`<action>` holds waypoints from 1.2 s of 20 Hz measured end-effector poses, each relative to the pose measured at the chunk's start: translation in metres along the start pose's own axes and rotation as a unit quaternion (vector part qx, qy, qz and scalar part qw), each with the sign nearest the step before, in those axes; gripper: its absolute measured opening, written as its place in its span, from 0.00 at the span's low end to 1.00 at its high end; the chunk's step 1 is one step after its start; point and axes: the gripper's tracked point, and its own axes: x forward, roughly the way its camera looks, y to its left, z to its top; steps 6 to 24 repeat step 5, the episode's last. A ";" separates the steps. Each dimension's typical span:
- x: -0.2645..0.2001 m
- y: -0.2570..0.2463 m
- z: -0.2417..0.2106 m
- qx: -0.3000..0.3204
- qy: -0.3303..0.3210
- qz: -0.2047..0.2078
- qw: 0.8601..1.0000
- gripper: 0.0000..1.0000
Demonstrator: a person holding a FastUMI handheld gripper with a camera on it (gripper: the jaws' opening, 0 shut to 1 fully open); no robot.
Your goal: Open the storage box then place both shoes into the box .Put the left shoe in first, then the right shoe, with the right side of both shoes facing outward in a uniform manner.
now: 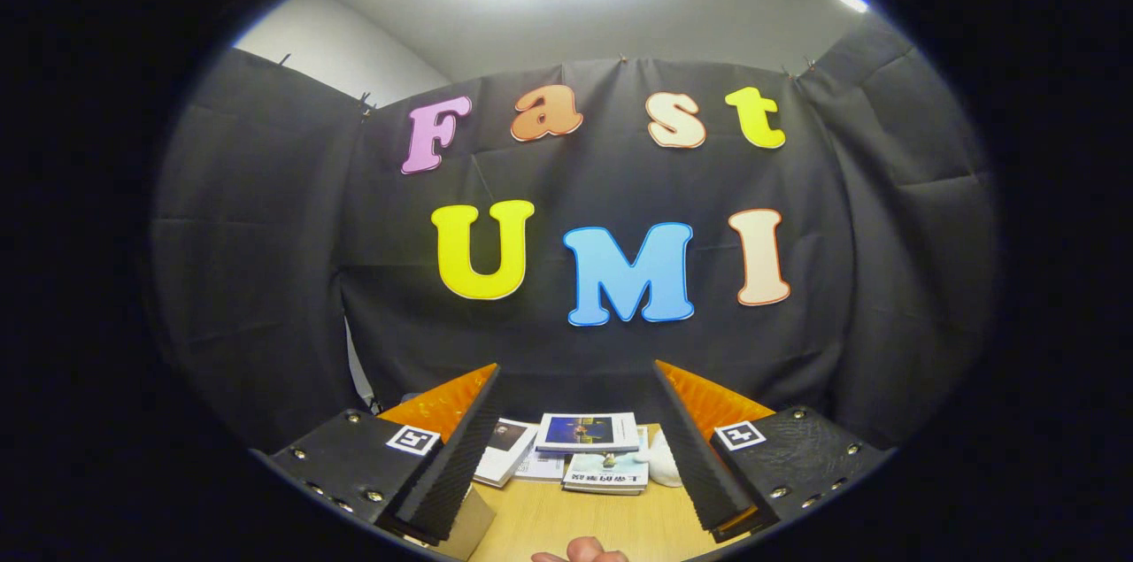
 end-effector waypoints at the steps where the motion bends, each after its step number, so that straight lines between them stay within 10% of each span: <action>1: -0.001 -0.004 -0.002 -0.001 0.001 -0.007 1.000 0.97; 24: -0.007 -0.020 -0.020 0.000 0.012 -0.025 1.000 0.97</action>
